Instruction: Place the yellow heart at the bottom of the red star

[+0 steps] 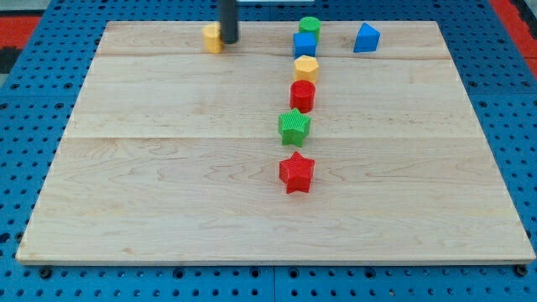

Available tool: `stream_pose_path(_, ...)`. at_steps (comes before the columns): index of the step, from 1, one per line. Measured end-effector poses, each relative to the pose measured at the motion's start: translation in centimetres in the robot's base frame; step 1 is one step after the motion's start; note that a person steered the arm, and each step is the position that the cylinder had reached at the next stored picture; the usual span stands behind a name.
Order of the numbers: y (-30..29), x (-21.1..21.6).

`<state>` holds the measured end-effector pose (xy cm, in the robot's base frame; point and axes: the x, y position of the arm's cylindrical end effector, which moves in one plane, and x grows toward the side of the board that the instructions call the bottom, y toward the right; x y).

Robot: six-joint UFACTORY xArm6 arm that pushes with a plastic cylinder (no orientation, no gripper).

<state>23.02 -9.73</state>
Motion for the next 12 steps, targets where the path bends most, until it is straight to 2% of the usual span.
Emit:
stream_pose_path(1, 1.1, -3.8)
stream_pose_path(2, 0.9, -3.9)
stream_pose_path(3, -0.7, -0.4)
stream_pose_path(5, -5.3, -3.6)
stream_pose_path(6, -10.2, 0.2)
stream_pose_path(7, -11.7, 1.9)
stream_pose_path(8, -7.8, -3.7)
stream_pose_path(9, -3.5, 0.9)
stream_pose_path(10, -8.9, 2.3)
stream_pose_path(11, -9.7, -2.5)
stream_pose_path(12, -12.7, -2.2)
